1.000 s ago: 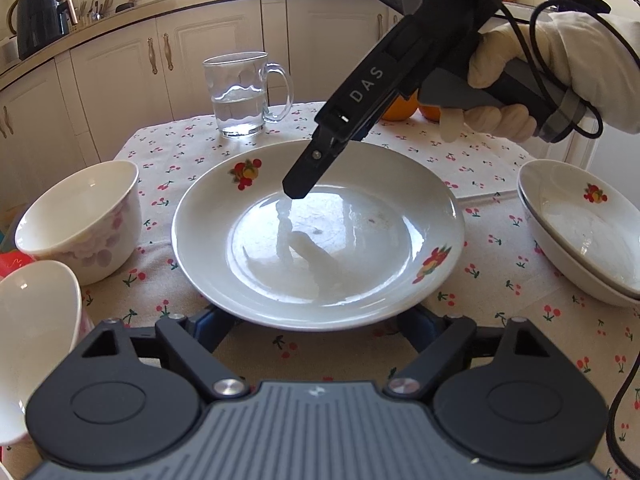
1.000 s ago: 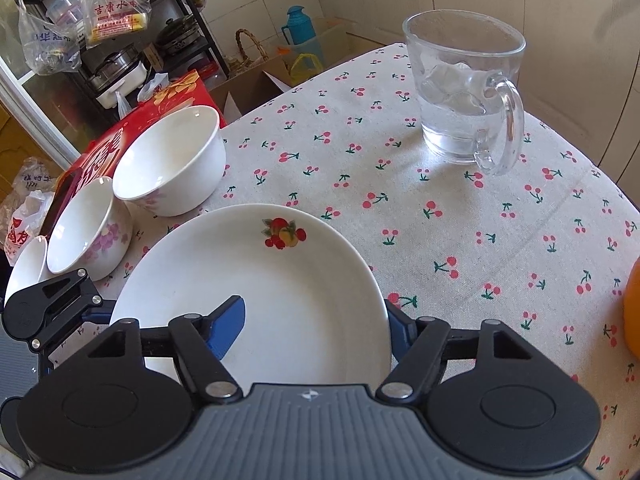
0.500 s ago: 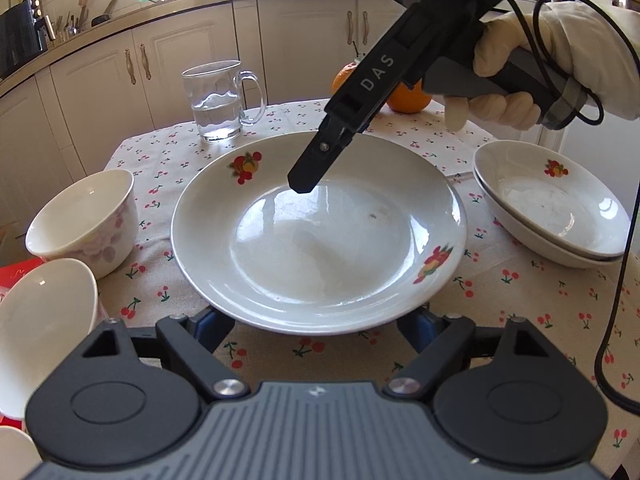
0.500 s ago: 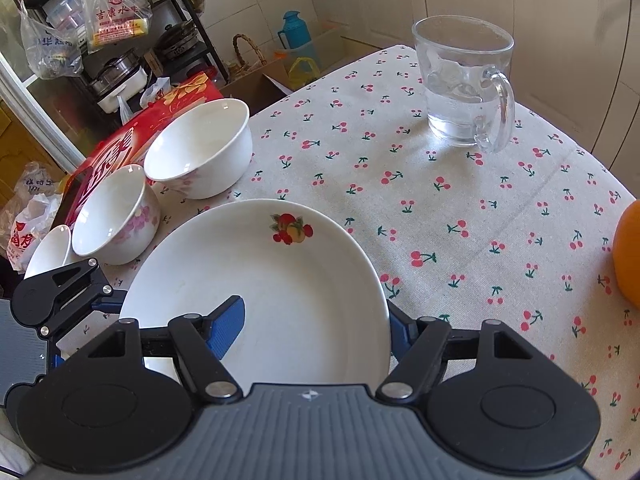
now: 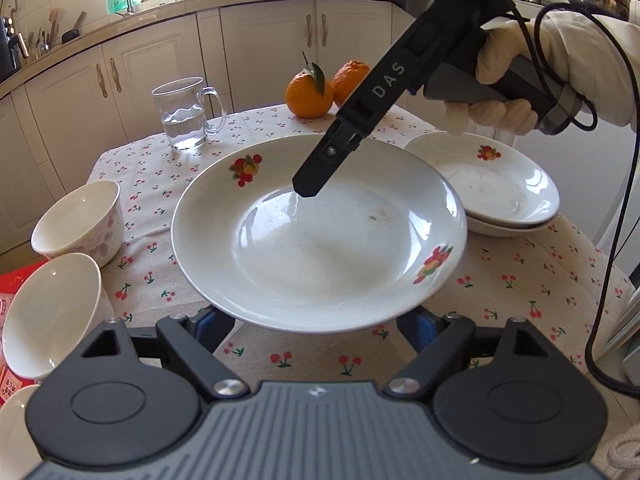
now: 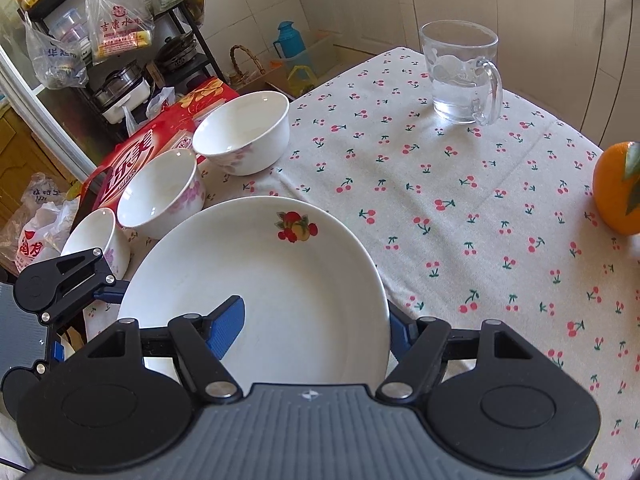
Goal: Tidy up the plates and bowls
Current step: 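Lift the plate with the right tool and carry it toward the plate stack, then lower the held plate onto the plate stack with the right tool, then open the right tool and withdraw it from the three stacked plates, then move the left tool to the white pink-flowered bowl by the red box, then close the left tool on the bowl rim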
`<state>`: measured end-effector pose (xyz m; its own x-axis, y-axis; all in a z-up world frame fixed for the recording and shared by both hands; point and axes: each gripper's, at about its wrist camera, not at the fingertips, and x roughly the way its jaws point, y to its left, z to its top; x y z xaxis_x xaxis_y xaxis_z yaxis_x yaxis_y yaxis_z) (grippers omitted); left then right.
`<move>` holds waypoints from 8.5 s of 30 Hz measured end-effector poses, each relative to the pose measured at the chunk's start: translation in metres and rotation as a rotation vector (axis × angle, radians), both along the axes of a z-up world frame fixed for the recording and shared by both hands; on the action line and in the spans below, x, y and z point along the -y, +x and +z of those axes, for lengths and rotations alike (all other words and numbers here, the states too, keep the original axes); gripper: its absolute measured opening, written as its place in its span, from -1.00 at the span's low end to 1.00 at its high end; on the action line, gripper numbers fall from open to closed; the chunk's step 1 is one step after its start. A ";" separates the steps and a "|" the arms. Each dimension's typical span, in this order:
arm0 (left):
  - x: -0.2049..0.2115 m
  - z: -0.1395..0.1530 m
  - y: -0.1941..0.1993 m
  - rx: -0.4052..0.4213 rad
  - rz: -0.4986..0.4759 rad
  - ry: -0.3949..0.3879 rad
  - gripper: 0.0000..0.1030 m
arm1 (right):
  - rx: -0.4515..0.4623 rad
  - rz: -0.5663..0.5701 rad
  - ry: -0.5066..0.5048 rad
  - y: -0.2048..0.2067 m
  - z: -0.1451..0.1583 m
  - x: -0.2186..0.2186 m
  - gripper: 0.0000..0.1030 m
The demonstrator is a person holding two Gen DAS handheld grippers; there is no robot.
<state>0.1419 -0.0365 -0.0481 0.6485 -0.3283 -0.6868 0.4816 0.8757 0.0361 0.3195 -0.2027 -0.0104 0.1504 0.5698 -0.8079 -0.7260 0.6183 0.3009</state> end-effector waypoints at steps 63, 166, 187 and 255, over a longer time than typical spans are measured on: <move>0.118 -0.006 0.033 -0.022 -0.370 -0.014 0.69 | 0.008 -0.398 0.010 -0.057 -0.018 0.188 0.52; 0.096 0.010 0.006 0.086 -0.370 -0.052 0.83 | 0.172 -0.582 -0.059 -0.170 0.030 0.168 1.00; -0.018 0.042 -0.056 0.190 -0.190 -0.018 0.89 | 0.421 -0.594 -0.109 -0.231 0.026 0.048 1.00; -0.207 0.014 -0.011 -0.153 0.057 -0.020 0.13 | 0.357 0.197 -0.027 -0.208 -0.013 -0.202 0.50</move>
